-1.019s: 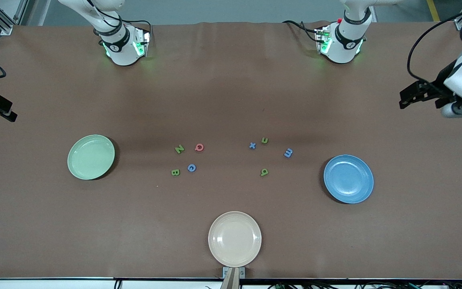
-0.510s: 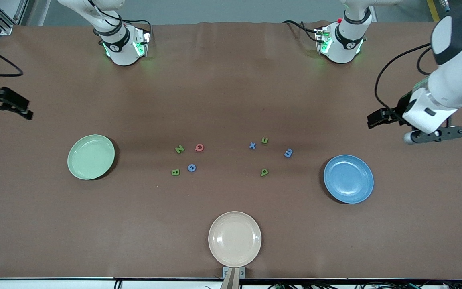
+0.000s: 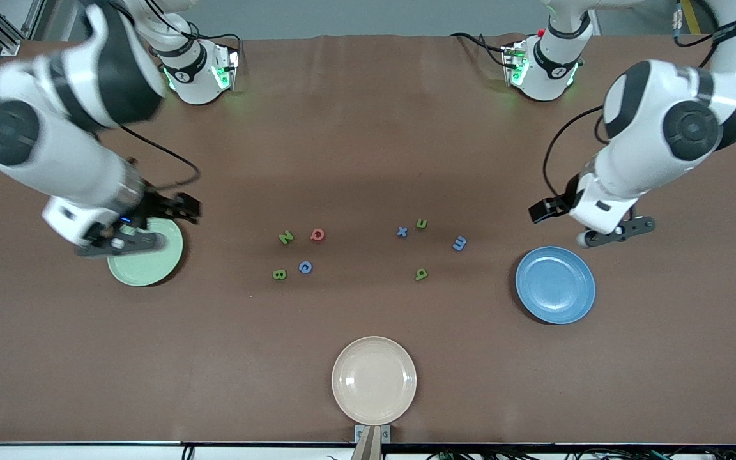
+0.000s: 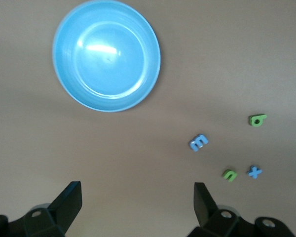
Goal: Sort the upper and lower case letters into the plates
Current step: 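Reach the left gripper to the blue m while the right gripper reaches green B, then grasp the blue m with the left gripper while the right gripper grasps B, then lower the m onto the blue plate while the right gripper lowers B onto green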
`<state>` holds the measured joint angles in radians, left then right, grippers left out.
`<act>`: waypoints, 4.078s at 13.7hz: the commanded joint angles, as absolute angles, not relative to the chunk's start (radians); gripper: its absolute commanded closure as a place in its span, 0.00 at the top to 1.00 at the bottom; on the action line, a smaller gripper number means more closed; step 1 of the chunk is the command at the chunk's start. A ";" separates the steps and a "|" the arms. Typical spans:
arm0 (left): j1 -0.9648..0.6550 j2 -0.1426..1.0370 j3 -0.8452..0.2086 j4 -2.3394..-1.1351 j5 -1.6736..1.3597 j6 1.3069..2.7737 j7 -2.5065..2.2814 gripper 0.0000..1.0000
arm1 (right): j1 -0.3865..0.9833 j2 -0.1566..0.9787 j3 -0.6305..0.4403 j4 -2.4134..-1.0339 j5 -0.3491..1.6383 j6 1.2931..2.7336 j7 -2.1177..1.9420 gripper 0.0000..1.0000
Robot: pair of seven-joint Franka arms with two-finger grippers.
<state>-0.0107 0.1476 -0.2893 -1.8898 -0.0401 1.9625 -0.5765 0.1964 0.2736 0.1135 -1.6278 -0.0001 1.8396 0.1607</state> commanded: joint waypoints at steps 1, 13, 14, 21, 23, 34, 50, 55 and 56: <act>-0.024 0.218 -0.325 -1.896 -0.038 2.040 -0.737 1.00 | 0.233 0.355 0.107 -1.706 0.023 2.012 0.204 1.00; -0.164 0.452 -0.324 -1.933 0.083 2.315 -1.259 1.00 | 0.345 0.678 0.101 -1.700 -0.080 2.367 0.328 1.00; -0.166 0.469 -0.324 -1.933 0.089 2.333 -1.288 1.00 | 0.345 0.684 0.101 -1.698 -0.077 2.367 0.328 1.00; -0.183 0.540 -0.321 -1.936 0.097 2.395 -1.394 0.95 | 0.350 0.718 0.101 -1.698 -0.072 2.365 0.330 0.81; -0.181 0.551 -0.319 -1.936 0.097 2.398 -1.405 0.93 | 0.350 0.730 0.103 -1.691 -0.071 2.367 0.330 0.74; -0.181 0.617 -0.313 -1.940 0.097 2.445 -1.474 0.71 | 0.357 0.749 0.101 -1.660 -0.074 2.375 0.330 0.54; 0.006 0.545 -0.308 -1.822 0.176 2.421 -1.148 0.02 | 0.214 0.424 0.106 -1.969 -0.074 2.358 0.157 0.15; 0.164 0.558 -0.308 -1.807 0.182 2.376 -0.872 0.03 | -0.042 0.290 0.107 -2.029 -0.069 2.156 -0.205 0.15; 0.190 0.575 -0.308 -1.793 0.214 2.376 -0.845 0.04 | -0.101 0.290 0.107 -2.034 -0.069 2.149 -0.303 0.15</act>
<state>0.1570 0.5540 -0.3008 -1.8202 0.1686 2.3925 -0.8883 0.0147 0.3222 0.0854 -1.9825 -0.0667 2.1574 -0.1470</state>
